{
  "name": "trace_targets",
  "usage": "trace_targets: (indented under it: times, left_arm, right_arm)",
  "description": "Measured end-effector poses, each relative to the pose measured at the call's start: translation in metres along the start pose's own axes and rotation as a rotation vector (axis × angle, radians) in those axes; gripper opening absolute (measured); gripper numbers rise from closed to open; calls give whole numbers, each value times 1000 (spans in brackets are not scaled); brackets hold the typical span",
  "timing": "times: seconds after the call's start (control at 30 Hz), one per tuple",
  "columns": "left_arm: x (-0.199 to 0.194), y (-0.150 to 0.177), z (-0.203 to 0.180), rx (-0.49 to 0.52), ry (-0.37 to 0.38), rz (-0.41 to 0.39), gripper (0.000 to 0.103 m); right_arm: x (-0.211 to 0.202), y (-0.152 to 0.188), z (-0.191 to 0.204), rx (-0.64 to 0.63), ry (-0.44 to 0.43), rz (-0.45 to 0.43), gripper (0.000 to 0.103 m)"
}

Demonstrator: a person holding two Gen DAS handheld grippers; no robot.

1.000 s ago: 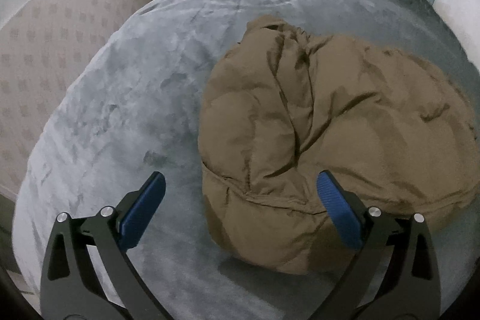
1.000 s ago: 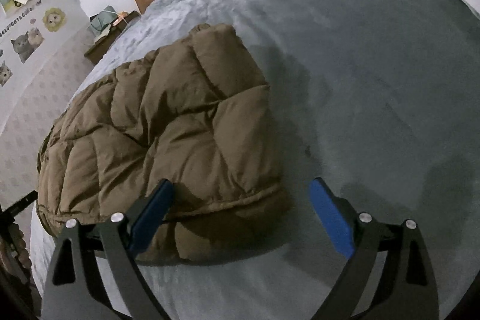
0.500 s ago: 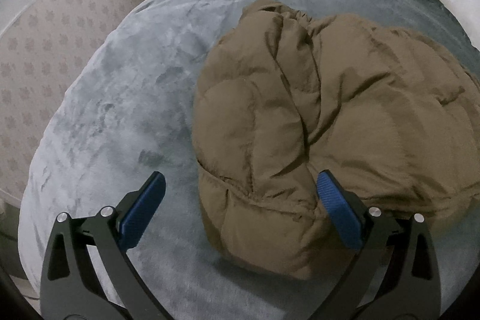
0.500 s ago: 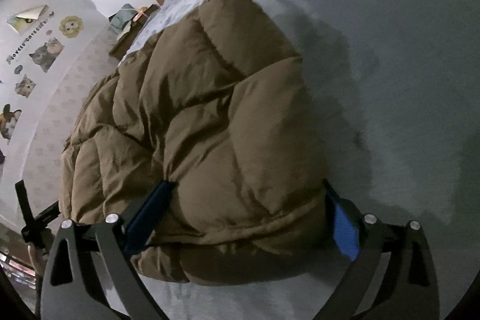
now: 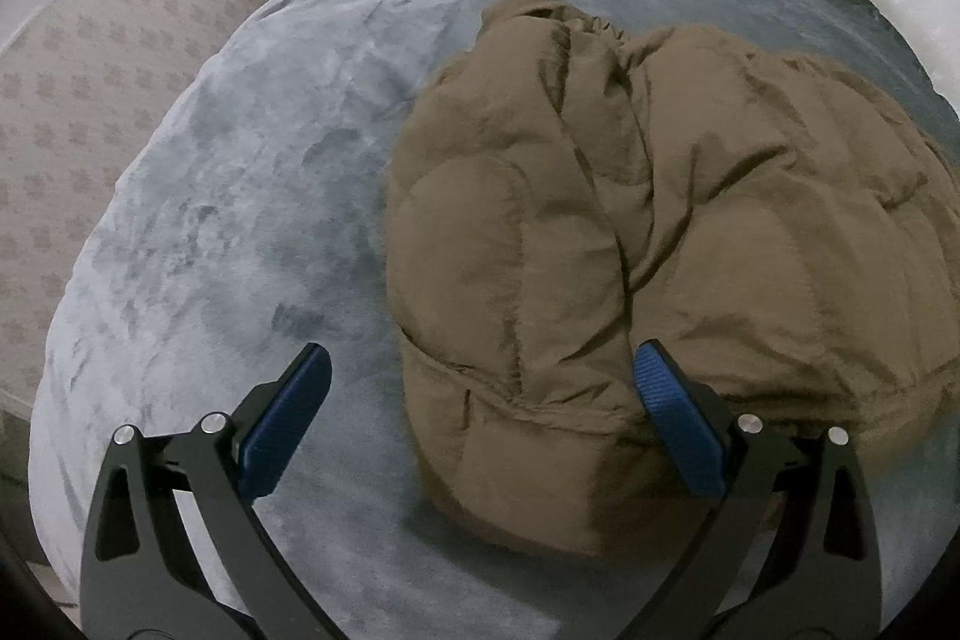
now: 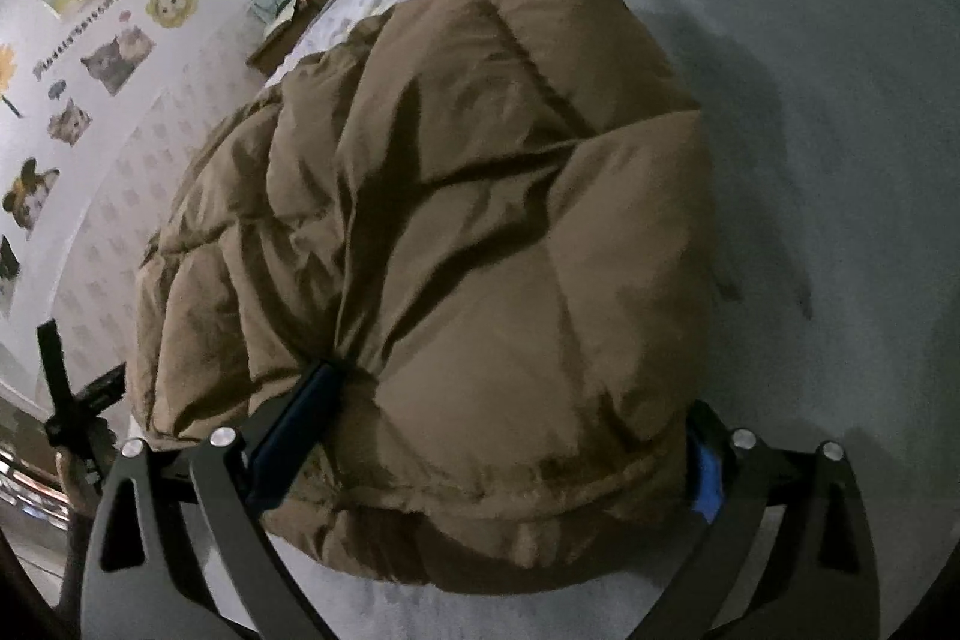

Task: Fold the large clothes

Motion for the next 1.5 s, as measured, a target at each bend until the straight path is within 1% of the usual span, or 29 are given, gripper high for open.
trace_targets:
  times: [0.07, 0.13, 0.17, 0.23, 0.27, 0.3, 0.33, 0.43, 0.53, 0.63, 0.7, 0.77, 0.83, 0.9, 0.97, 1.0, 1.03, 1.07, 1.17, 1.2, 1.27, 1.33, 1.47, 1.5]
  left_arm:
    - [0, 2, 3, 0, 2, 1, 100]
    - [-1, 4, 5, -1, 5, -2, 100]
    - [-1, 4, 7, -3, 10, -1, 100]
    - [1, 3, 9, -9, 25, 4, 100]
    - [2, 2, 11, -16, 35, 7, 100]
    - [2, 2, 13, -22, 45, 11, 100]
    - [1, 4, 18, -27, 53, 13, 100]
    - [-1, 5, 25, -29, 63, 12, 100]
    - [-2, 4, 28, -15, 59, 12, 100]
    - [-6, 2, 33, -11, 58, 15, 100]
    - [-7, 1, 37, -39, 84, 26, 100]
    - [-6, 0, 44, -78, 130, 33, 100]
    - [-4, -1, 48, -102, 150, 38, 100]
    - [6, -2, 54, -129, 211, 66, 100]
    - [23, -2, 58, -154, 275, 112, 100]
    - [34, -2, 58, -165, 295, 143, 100]
    - [42, 0, 59, -177, 307, 168, 100]
    - [50, 3, 59, -192, 337, 188, 100]
    - [61, 6, 56, -201, 394, 192, 100]
    - [68, 6, 54, -205, 429, 199, 100]
    - [82, 8, 51, -221, 523, 237, 100]
    - [89, 8, 49, -239, 560, 249, 100]
    - [93, 8, 33, -252, 684, 263, 100]
    - [94, 7, 28, -243, 693, 268, 100]
  right_arm:
    - [5, -6, 11, -20, 20, 6, 96]
    - [7, -7, 20, -48, 39, 8, 87]
    - [7, -8, 24, -55, 44, 11, 84]
    - [9, -10, 35, -73, 63, 23, 73]
    - [9, -10, 38, -86, 76, 28, 70]
    - [10, -11, 42, -98, 88, 33, 64]
    - [11, -12, 49, -116, 105, 39, 58]
    - [13, -10, 65, -159, 160, 53, 48]
    - [19, -12, 88, -230, 244, 67, 43]
    - [25, -12, 109, -308, 334, 78, 39]
    - [31, -9, 121, -344, 375, 84, 38]
    - [30, -10, 123, -349, 382, 86, 38]
    - [29, -11, 121, -341, 375, 86, 38]
    - [25, -11, 116, -333, 368, 84, 38]
    - [24, -11, 112, -328, 366, 84, 38]
    - [20, -7, 102, -326, 363, 84, 38]
    - [20, -9, 102, -322, 360, 85, 38]
    - [19, -8, 98, -320, 357, 86, 38]
    - [18, -8, 95, -315, 347, 90, 38]
    - [18, -9, 94, -315, 346, 90, 38]
    - [18, -10, 92, -313, 344, 89, 38]
    - [18, -9, 90, -308, 342, 87, 38]
    - [20, -10, 88, -303, 336, 87, 38]
    - [20, -10, 88, -301, 334, 88, 38]
Point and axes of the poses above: each gripper's, at about its wrist camera, not at the fingertips, and x roughly the way its jaws point, z to its left, y to its underside, the point moved 1 cm from there along x, roughly the way its jaws point, and after that the axes turned 6 degrees about -y, right-handed, at the moved point
